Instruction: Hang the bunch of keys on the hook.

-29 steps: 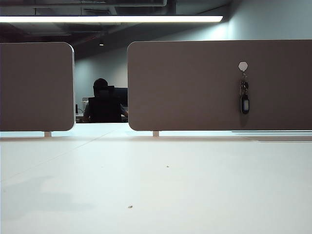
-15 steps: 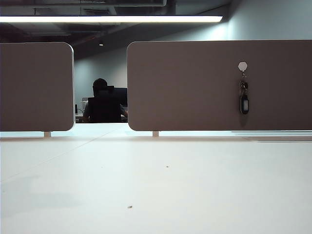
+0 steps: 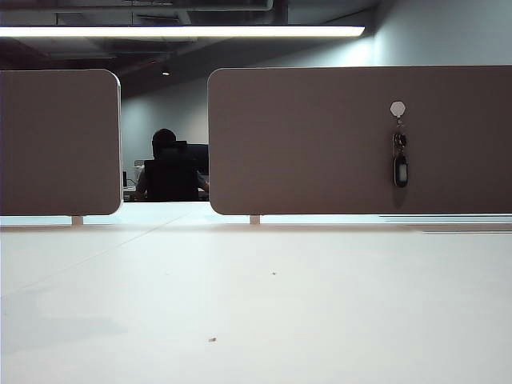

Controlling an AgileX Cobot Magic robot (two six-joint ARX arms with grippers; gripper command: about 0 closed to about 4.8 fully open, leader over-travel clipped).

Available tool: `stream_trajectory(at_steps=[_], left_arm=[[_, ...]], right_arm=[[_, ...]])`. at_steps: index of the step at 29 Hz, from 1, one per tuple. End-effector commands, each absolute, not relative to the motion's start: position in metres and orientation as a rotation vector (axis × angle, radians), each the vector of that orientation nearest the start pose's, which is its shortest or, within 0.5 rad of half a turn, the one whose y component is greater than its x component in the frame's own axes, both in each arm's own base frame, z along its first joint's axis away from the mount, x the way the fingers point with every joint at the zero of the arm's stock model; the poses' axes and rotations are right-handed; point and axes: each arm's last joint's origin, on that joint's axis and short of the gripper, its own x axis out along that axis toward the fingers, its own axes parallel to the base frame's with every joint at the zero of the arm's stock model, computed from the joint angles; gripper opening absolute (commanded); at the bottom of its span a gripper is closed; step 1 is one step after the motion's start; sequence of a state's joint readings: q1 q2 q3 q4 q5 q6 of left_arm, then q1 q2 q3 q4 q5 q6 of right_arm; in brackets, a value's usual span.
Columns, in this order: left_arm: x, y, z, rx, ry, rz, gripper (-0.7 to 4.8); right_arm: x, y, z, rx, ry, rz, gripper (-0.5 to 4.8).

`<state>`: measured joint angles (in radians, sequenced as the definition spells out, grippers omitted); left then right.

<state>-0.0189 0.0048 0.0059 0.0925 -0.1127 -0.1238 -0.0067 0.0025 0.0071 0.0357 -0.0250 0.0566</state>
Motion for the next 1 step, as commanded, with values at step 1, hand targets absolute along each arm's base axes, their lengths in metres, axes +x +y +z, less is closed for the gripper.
stream_trajectory(at_steps=[1], left_arm=[[0.0968, 0.0013, 0.1759, -0.127, -0.111, 0.083, -0.05]], right_arm=[[0.0975, -0.0001, 0.1692, 0.059, -0.051, 0.016, -0.05]])
